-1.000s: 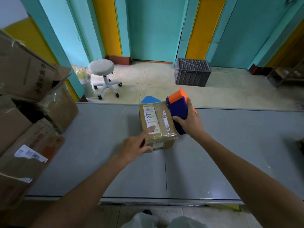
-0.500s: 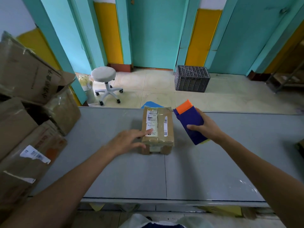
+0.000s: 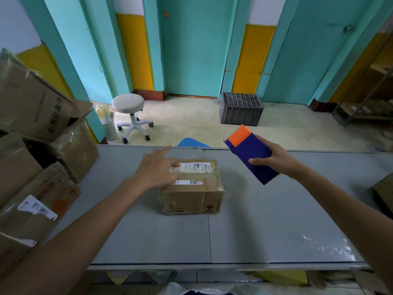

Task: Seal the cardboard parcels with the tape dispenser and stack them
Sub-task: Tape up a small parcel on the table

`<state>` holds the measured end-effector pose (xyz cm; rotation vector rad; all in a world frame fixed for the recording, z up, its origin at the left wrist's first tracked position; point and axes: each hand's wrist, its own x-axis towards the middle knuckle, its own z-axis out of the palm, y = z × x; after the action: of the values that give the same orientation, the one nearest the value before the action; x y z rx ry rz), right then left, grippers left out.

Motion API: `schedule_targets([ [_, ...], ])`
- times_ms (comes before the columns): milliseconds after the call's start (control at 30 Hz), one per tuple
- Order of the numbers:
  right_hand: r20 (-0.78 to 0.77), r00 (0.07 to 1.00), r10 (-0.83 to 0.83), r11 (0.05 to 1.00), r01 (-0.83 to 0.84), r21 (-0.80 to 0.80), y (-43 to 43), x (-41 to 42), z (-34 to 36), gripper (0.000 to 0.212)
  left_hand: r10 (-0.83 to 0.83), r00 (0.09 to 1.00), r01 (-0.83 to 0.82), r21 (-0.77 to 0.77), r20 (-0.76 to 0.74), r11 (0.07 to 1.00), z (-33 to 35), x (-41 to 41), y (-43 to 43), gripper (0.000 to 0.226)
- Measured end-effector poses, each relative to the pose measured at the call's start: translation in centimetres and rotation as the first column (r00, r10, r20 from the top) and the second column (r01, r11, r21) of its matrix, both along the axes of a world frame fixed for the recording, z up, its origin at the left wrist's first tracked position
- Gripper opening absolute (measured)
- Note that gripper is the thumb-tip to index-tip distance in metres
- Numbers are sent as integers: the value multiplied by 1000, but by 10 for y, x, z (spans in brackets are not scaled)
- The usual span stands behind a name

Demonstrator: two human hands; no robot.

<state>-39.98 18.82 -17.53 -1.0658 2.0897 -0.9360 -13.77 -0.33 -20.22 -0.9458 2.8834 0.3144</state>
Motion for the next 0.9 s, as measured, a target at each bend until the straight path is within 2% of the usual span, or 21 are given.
schedule_targets([
  [100,2,993,118,987,-118,110,2,5,11,63,12,996,-14,24,87,1000,-6,-13,41,100],
  [167,6,980,200,962,-197,189,4,8,16,60,-53,986,54,-7,159,998,-24,-10,57,109],
  [300,15,953,303,913,-295,282,7,11,20,57,-300,936,322,-104,182,941,-31,-3,26,98],
  [333,22,947,320,905,-313,288,7,13,21,53,-395,906,419,-178,153,891,-29,-1,17,96],
  [367,29,941,337,899,-331,288,8,15,22,52,-464,878,476,-315,116,821,-26,2,11,97],
  [400,35,936,351,895,-347,280,8,17,24,53,-462,885,449,-385,64,806,-21,5,10,95],
  [433,40,932,360,893,-357,274,8,18,25,56,-440,898,400,-388,-17,831,-20,9,11,90],
  [500,53,927,371,891,-371,263,10,18,26,60,-385,902,347,-200,-194,916,-23,16,19,77],
  [567,70,918,389,883,-394,255,11,19,25,58,-241,949,260,75,-202,963,-35,20,25,73],
  [633,79,909,410,872,-416,258,10,20,25,60,-200,934,236,91,-295,968,-46,20,25,70],
  [733,104,897,429,857,-441,267,7,25,25,68,-288,851,286,-73,-439,955,-54,18,19,66],
  [833,152,880,451,845,-476,244,5,31,27,62,-322,840,301,-118,-438,946,-54,15,16,73],
  [900,177,862,475,825,-506,251,3,36,29,59,-281,869,290,-41,-408,956,-48,16,18,70],
])
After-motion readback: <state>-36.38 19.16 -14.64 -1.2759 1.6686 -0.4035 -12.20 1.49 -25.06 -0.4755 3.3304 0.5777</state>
